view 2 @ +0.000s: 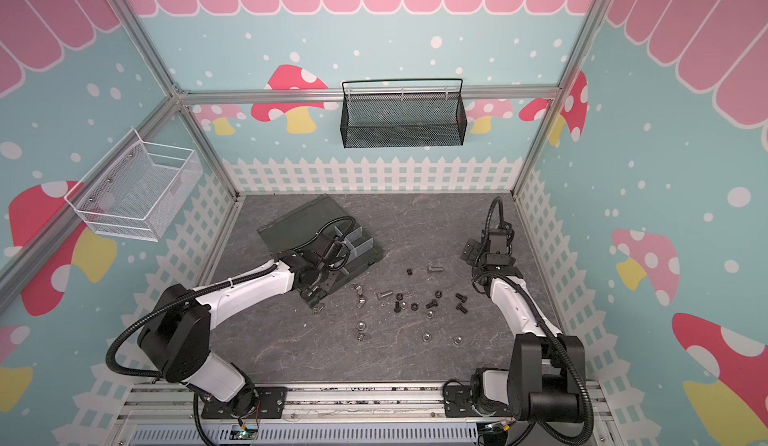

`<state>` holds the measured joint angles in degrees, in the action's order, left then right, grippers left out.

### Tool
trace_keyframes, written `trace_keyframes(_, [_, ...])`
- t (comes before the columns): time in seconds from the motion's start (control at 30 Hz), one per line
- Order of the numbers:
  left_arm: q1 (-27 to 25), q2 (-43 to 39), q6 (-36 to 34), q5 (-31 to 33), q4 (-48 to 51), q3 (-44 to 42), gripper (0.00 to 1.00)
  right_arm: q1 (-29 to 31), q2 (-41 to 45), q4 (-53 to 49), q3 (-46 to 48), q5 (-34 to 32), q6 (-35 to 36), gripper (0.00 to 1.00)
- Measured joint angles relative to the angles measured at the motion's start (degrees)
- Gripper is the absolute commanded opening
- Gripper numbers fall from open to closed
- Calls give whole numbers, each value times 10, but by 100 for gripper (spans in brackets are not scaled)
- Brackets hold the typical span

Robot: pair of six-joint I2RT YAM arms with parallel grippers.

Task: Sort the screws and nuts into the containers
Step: 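Lift the silver bolt and drop it into an organizer compartment, then return the left gripper to the pile and straddle another silver bolt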

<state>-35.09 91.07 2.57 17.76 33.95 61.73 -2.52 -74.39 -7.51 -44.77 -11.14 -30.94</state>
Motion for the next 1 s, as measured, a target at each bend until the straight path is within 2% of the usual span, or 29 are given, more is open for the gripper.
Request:
trace_keyframes(0.13, [-20,-17,9,-17,-6,2,36,0,0,0,0,0,0,98])
trace_keyframes(0.23, [-46,-16,14,-35,-19,7,45,0,0,0,0,0,-2,98])
trace_keyframes(0.4, [-87,20,19,-73,-37,43,52,0,0,0,0,1,-5,98])
trace_keyframes(0.67, [-136,134,13,-111,-40,125,52,0,15,-2,0,0,-4,98])
trace_keyframes(1.0, [-150,213,-9,-136,-13,207,49,0,19,-3,0,0,-4,98])
